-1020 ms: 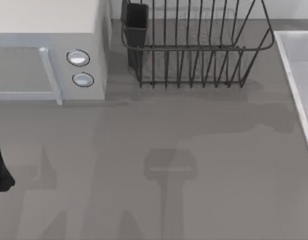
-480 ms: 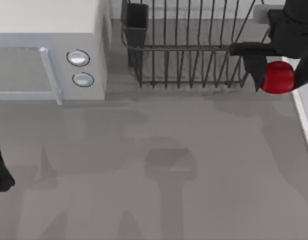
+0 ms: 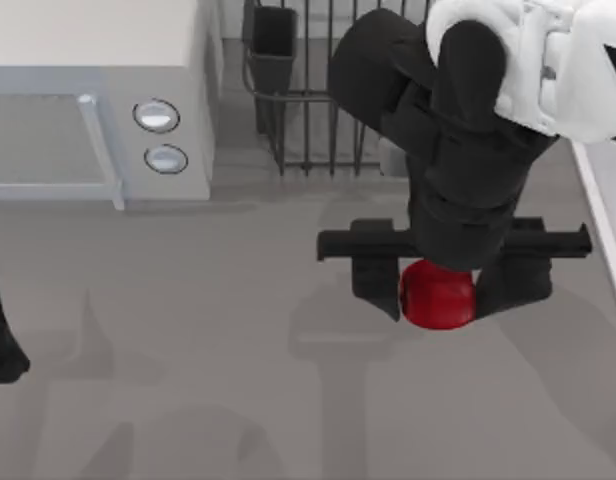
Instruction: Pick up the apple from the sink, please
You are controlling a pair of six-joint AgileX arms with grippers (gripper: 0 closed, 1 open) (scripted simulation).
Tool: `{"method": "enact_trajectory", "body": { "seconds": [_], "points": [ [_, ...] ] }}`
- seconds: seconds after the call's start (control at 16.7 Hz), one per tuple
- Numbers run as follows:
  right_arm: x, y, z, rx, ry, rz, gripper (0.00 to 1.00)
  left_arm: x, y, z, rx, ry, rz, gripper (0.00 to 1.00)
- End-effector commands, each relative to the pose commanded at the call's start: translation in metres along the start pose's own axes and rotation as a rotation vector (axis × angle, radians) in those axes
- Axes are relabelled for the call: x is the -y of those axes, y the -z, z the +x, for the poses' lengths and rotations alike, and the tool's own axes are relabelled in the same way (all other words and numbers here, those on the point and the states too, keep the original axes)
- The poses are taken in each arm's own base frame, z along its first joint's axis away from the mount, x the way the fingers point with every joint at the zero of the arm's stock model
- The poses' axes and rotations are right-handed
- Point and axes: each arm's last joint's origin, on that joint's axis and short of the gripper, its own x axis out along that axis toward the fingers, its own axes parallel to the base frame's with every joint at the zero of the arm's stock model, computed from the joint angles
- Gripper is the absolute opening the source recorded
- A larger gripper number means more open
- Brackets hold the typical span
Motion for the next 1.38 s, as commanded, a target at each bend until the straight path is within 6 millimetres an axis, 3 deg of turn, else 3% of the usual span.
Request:
{"method": "enact_trajectory", "body": {
  "seconds": [0.12,0.48,1.02,1.38],
  "points": [
    [-0.005,0.011,0.001,-0.002,0.002,-0.001,0.00,0.000,0.000,0.000,0.000,0.000,0.000,1.00],
    [-0.006,0.010,0.007,-0.007,0.006,0.003,0.00,0.000,0.000,0.000,0.000,0.000,0.000,1.00],
    [-0.007,0.010,0.103,0.002,-0.002,-0.001,0.00,0.000,0.000,0.000,0.000,0.000,0.000,1.00],
    [-0.005,0.012,0.111,-0.002,0.002,-0.001,0.00,0.000,0.000,0.000,0.000,0.000,0.000,1.00]
  ]
}}
